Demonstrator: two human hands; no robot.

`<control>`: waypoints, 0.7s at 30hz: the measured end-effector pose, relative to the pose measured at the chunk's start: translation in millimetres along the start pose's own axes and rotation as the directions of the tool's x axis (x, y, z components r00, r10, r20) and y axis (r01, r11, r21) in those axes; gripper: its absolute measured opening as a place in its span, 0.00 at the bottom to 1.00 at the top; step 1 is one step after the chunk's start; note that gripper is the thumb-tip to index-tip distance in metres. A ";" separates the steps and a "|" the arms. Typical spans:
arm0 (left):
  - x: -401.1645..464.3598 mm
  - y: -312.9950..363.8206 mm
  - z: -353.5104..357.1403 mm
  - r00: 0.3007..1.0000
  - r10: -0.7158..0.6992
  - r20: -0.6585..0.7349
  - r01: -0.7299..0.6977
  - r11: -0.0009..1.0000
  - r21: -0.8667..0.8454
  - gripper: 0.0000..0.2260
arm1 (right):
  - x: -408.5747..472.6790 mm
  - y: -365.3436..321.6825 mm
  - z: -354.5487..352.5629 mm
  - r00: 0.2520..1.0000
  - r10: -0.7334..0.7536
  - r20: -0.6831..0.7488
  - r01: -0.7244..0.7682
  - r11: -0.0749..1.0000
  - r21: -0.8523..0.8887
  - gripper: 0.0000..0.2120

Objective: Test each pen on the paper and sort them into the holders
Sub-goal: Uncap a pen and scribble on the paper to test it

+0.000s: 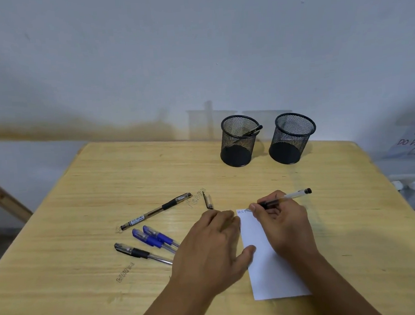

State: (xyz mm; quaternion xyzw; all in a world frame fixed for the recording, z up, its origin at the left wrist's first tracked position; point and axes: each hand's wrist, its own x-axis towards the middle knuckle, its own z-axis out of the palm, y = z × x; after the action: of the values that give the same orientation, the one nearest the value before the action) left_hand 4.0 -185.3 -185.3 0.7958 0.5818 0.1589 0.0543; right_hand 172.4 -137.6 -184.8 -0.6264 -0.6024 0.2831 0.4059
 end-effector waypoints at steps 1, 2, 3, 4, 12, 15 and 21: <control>0.2 0.0 0.3 1.000 -0.001 0.001 0.001 1.000 -0.004 0.29 | -0.3 0.6 0.1 1.000 0.002 0.001 -0.002 1.000 0.005 0.04; 0.4 -0.3 0.8 1.000 0.000 0.003 0.000 1.000 -0.008 0.28 | -0.5 0.9 0.2 1.000 0.002 0.004 -0.002 1.000 0.013 0.04; 0.6 -0.2 1.2 1.000 0.001 0.004 -0.001 1.000 -0.011 0.28 | -0.6 1.5 0.0 1.000 -0.003 0.009 0.002 1.000 0.018 0.04; 0.6 -0.4 1.4 1.000 0.002 0.004 -0.002 1.000 -0.013 0.28 | -0.5 1.5 -0.2 1.000 -0.007 0.013 0.007 1.000 0.019 0.04; 0.5 -0.1 0.5 1.000 0.002 -0.006 -0.002 1.000 -0.010 0.27 | -2.0 1.4 -0.4 1.000 0.026 0.006 -0.026 0.998 0.063 0.05; 0.1 0.8 0.5 1.000 -0.001 -0.001 0.001 1.000 -0.007 0.27 | -1.4 1.4 -0.5 0.999 0.047 0.012 -0.047 0.997 0.068 0.05; 0.4 0.4 -0.2 1.000 -0.002 -0.004 0.002 1.000 -0.004 0.27 | -2.4 0.6 -0.6 0.998 0.067 0.012 -0.067 0.993 0.097 0.05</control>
State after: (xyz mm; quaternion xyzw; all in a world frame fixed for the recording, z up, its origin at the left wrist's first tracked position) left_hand 4.4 -185.1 -184.9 0.7949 0.5823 0.1616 0.0550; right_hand 173.0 -140.0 -185.4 -0.6245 -0.5683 0.3282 0.4234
